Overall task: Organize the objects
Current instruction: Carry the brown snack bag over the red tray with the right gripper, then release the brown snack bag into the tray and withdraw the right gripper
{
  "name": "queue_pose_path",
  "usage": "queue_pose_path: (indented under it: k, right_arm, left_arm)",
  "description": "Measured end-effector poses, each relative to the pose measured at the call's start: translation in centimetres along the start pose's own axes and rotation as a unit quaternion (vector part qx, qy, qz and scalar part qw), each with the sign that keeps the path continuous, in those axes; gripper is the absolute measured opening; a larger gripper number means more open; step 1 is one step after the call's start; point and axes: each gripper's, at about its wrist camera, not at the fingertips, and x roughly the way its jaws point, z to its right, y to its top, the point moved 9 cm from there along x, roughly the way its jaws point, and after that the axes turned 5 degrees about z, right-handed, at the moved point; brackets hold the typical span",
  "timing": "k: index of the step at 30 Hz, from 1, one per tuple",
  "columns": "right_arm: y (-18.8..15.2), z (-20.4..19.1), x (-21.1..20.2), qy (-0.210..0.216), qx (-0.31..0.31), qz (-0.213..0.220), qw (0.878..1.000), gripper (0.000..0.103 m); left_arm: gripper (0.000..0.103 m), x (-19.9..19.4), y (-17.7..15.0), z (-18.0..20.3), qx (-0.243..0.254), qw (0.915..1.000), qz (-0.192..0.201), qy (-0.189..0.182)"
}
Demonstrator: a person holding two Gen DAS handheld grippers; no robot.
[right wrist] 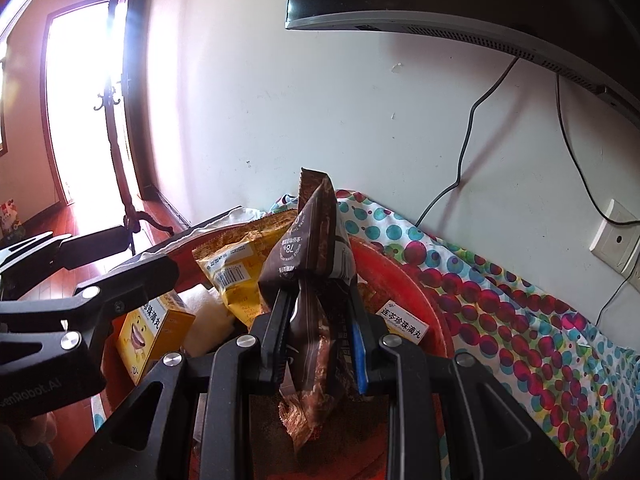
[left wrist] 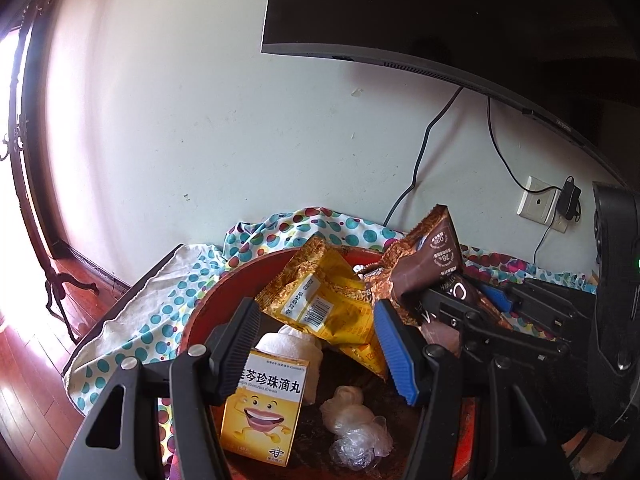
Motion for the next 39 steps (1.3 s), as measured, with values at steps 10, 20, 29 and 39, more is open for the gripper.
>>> queue_pose_path:
  k: [10,20,29,39]
  right_arm:
    - [-0.1,0.9,0.9,-0.004,0.013,-0.020,1.000,0.028]
    - [-1.4,0.9,0.2,0.001,0.030,-0.035,0.999,0.042]
    - [-1.1,1.8,-0.8,-0.011,0.035,-0.027,0.999,0.059]
    - [-1.1,3.0,-1.9,-0.040,0.022,-0.020,0.999,0.080]
  left_arm:
    - [0.061,0.9,-0.7,0.2,0.012,0.9997,-0.017,0.011]
    - [0.061,1.4,-1.1,0.0,0.009,0.9992,-0.032,0.023]
    - [0.061,1.6,-1.2,-1.1,-0.011,0.9987,-0.036,0.034]
    - [0.061,1.8,-1.3,-0.3,-0.003,0.9987,-0.041,0.029]
